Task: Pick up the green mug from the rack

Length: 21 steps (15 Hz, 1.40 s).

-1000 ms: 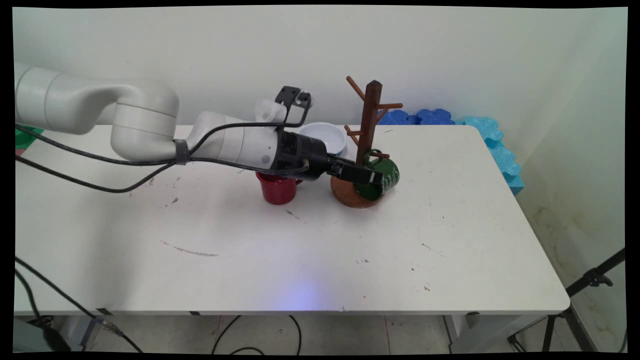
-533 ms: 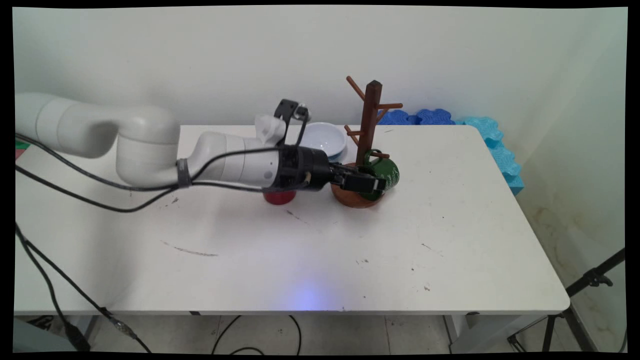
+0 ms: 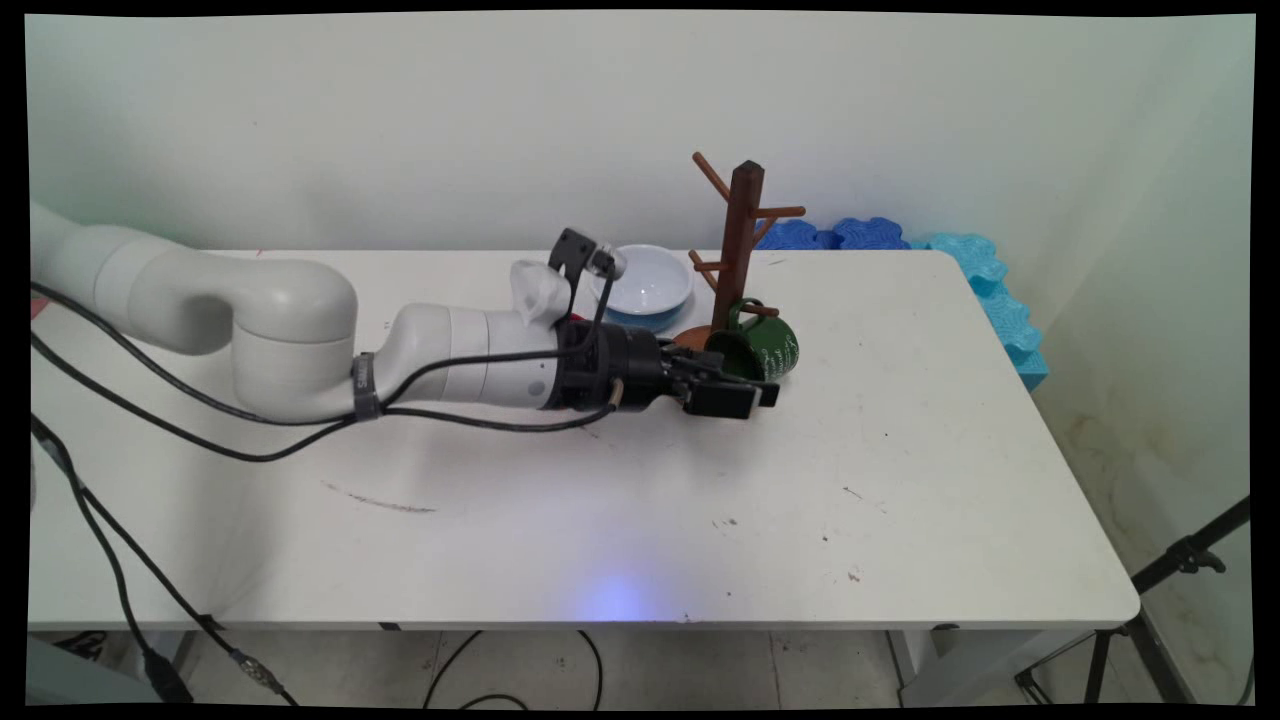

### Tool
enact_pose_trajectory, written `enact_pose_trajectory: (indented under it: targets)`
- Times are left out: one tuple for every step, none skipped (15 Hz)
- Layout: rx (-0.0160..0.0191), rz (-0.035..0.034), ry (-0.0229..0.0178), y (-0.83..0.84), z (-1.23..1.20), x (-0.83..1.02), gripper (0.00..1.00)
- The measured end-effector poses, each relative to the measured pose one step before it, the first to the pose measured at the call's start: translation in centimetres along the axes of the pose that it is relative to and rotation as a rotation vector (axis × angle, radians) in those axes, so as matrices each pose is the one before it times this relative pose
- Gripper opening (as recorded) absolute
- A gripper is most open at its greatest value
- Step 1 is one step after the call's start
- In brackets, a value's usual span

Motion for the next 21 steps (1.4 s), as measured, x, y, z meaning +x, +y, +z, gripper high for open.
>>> enact_pose_trajectory:
  targets:
    - [0.00849, 0.00477, -0.00277, -0.159, 0.054, -0.352, 1.0]
    - [0.01146, 0.00536, -0.00429, -0.267, 0.134, -0.425, 1.0]
    - [0.01058, 0.0041, -0.00459, -0.261, 0.142, -0.384, 1.0]
    - [0.0128, 0.0048, -0.00399, -0.297, 0.197, -0.379, 1.0]
    - [0.01143, 0.00494, -0.00325, -0.26, 0.241, -0.334, 1.0]
    - [0.00826, 0.00446, -0.00141, -0.185, 0.224, -0.25, 1.0]
    - [0.00652, 0.00533, -0.00013, -0.155, 0.325, -0.242, 1.0]
    - [0.00359, 0.0055, 0.00241, -0.098, 0.331, -0.213, 1.0]
    - [0.00053, 0.00623, 0.00446, -0.034, 0.348, -0.144, 1.0]
    - [-0.00173, 0.00651, 0.00489, 0.017, 0.293, -0.082, 1.0]
    - [-0.00049, 0.00849, 0.00419, 0.017, 0.354, -0.117, 1.0]
    - [0.00111, 0.00773, 0.00351, -0.001, 0.34, -0.104, 1.0]
    - [0.00214, 0.00596, 0.00213, -0.013, 0.302, -0.096, 1.0]
    - [0.00433, 0.00582, 0.00188, -0.027, 0.39, -0.108, 1.0]
    - [0.00451, 0.00479, 0.00162, -0.025, 0.394, -0.101, 1.0]
    - [0.00403, 0.00349, 0.00202, -0.027, 0.346, -0.07, 1.0]
    - [0.00526, 0.00241, 0.00215, -0.024, 0.48, -0.057, 1.0]
    - [0.00487, 0.00139, 0.00235, -0.026, 0.406, -0.038, 1.0]
    - [0.00607, 0.00034, 0.00381, -0.036, 0.488, -0.02, 1.0]
    - [0.00522, -0.00018, 0.00388, -0.019, 0.532, -0.01, 1.0]
    - [0.00439, -0.00004, 0.00305, -0.005, 0.462, -0.02, 1.0]
